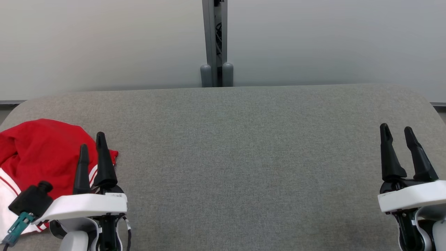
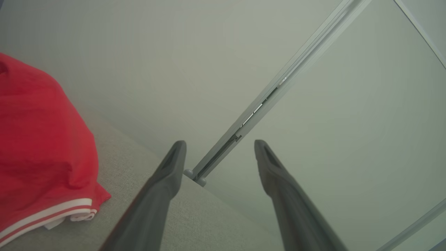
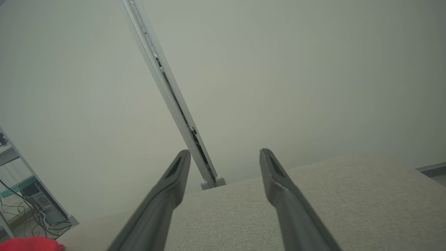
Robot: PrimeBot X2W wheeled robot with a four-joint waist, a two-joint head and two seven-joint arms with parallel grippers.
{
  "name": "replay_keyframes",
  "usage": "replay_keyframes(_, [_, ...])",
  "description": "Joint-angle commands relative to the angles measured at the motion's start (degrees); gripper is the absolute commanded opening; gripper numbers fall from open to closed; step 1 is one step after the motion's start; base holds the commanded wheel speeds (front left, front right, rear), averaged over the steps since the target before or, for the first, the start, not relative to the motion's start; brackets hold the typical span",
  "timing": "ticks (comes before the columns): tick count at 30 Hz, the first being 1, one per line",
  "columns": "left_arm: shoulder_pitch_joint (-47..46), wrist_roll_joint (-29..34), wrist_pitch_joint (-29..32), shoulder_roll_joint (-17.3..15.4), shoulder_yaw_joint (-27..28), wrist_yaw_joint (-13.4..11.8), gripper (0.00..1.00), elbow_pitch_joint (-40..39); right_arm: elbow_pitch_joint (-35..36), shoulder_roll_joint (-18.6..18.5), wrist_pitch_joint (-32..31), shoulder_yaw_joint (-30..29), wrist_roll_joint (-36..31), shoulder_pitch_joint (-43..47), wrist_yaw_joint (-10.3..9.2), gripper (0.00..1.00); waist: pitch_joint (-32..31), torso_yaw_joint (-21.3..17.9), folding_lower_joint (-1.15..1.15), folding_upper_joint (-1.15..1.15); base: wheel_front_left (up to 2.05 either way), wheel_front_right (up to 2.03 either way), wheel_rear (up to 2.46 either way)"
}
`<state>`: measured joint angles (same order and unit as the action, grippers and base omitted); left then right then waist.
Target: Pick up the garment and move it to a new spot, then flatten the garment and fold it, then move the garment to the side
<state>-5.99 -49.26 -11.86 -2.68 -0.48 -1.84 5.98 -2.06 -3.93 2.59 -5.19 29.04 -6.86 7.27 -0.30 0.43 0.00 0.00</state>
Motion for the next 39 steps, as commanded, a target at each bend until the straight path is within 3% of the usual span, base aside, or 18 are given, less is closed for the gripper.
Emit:
replay_keyframes(1, [-0.13, 3.44, -0.39, -0.18, -0.88, -1.76, 1.0, -2.02, 1.27, -1.22, 1.03, 1.18, -2.79, -1.59, 0.27, 1.0, 0.04, -0.06, 0.0, 0.0, 0.0, 0.0, 0.0])
replay_keyframes(6, [1.03, 11.96, -0.77, -0.2, -4.68, -6.27, 1.0, -3.46, 0.72, -1.38, 2.53, 3.32, -7.25, -1.55, 0.26, 1.0, 0.04, -0.32, 0.0, 0.0, 0.0, 0.0, 0.0])
replay_keyframes(16, [2.5, 20.26, -1.26, -0.22, -8.68, -10.38, 1.0, 0.98, -2.12, -0.06, 4.52, 3.35, -10.65, -0.8, 0.27, 1.0, -0.28, -0.61, 0.0, 0.0, 0.0, 0.0, 0.0])
replay_keyframes(19, [2.47, 22.11, -1.41, -0.25, -9.14, -11.31, 1.0, 2.58, -2.88, -0.96, 5.22, 6.17, -12.98, -1.06, 0.26, 1.0, -0.43, -0.67, 0.0, 0.0, 0.0, 0.0, 0.0])
replay_keyframes(25, [2.98, 25.82, -1.75, -0.24, -10.61, -11.77, 1.0, 6.03, -8.4, -0.44, 6.49, 7.25, -14.76, -1.14, 0.23, 1.0, -1.06, -0.84, 0.0, 0.0, 0.0, 0.0, 0.0])
replay_keyframes(39, [3.15, 30.94, -2.38, -0.26, -10.76, -11.16, 1.0, 11.17, -12.9, 0.09, 9.13, 10.29, -17.49, -2.08, 0.25, 1.0, -1.79, -1.27, 0.0, 0.0, 0.0, 0.0, 0.0])
